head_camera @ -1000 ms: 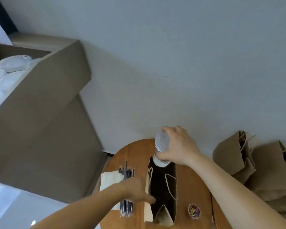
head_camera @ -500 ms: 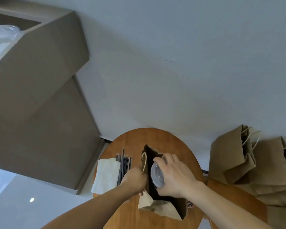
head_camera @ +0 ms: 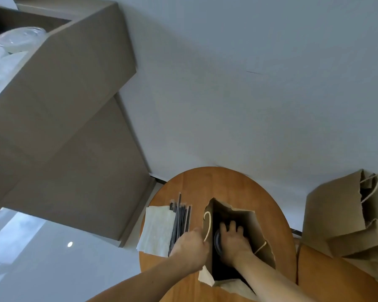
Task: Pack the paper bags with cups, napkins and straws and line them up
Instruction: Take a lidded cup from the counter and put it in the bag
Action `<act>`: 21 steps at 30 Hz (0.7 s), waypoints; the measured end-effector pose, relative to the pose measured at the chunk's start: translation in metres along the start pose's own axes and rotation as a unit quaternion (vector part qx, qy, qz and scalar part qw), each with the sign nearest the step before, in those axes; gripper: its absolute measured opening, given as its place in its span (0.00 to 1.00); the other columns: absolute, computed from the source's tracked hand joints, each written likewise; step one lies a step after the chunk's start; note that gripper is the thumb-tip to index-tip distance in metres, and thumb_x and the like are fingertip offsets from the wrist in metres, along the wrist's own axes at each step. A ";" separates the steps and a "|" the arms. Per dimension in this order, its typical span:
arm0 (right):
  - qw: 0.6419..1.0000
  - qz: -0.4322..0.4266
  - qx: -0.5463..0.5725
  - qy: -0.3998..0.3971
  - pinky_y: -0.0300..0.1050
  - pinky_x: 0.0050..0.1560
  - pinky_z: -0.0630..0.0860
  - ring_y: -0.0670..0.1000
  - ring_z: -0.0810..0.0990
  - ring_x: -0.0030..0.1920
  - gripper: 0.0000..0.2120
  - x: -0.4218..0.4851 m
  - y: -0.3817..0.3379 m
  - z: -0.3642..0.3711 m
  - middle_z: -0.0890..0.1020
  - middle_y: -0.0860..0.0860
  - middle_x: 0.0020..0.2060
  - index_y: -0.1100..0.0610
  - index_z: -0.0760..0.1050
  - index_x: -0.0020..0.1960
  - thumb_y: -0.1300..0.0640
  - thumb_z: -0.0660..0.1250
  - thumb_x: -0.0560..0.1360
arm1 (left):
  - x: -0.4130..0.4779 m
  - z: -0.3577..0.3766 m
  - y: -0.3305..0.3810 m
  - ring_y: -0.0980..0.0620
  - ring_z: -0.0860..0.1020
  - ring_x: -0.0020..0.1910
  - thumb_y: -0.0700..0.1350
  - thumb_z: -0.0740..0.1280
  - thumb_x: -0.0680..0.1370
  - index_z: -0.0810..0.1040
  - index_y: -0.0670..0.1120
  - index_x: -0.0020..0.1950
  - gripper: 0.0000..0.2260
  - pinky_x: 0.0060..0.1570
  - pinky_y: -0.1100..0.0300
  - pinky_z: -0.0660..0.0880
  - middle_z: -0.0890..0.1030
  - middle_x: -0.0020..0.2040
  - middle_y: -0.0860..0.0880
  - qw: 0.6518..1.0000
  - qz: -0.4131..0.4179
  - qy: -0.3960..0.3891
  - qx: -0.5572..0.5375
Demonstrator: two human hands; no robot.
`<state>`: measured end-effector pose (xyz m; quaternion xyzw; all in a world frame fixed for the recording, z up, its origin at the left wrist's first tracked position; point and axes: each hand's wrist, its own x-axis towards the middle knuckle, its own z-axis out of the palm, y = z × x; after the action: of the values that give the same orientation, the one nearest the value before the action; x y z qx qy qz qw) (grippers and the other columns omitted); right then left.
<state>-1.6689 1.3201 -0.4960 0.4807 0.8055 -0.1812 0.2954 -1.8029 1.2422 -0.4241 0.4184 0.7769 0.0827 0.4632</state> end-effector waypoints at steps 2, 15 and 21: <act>1.000 0.002 -0.004 0.010 0.57 0.65 0.72 0.62 0.64 0.68 0.39 0.004 -0.003 0.010 0.58 0.60 0.71 0.52 0.49 0.77 0.53 0.68 0.74 | 0.000 0.001 -0.001 0.52 0.83 0.38 0.47 0.60 0.82 0.72 0.51 0.62 0.09 0.36 0.61 0.83 0.79 0.46 0.51 1.000 0.002 0.000 0.004; 0.999 0.013 0.042 0.029 0.54 0.66 0.72 0.60 0.65 0.68 0.41 0.005 -0.005 0.027 0.57 0.58 0.72 0.50 0.48 0.78 0.50 0.69 0.74 | -0.005 0.001 0.002 0.50 0.83 0.43 0.48 0.59 0.82 0.72 0.51 0.63 0.10 0.45 0.54 0.83 0.80 0.48 0.50 0.999 0.025 0.008 0.026; 0.997 -0.009 0.070 -0.008 0.59 0.71 0.63 0.60 0.65 0.70 0.35 -0.022 -0.004 -0.021 0.65 0.55 0.69 0.49 0.57 0.75 0.50 0.70 0.72 | -0.010 -0.014 0.007 0.50 0.83 0.44 0.55 0.62 0.78 0.74 0.51 0.57 0.12 0.48 0.52 0.83 0.81 0.47 0.49 0.997 0.065 -0.043 0.013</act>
<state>-1.6702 1.3156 -0.4654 0.4914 0.7926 -0.2438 0.2662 -1.8077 1.2432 -0.4062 0.4768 0.7287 0.0847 0.4843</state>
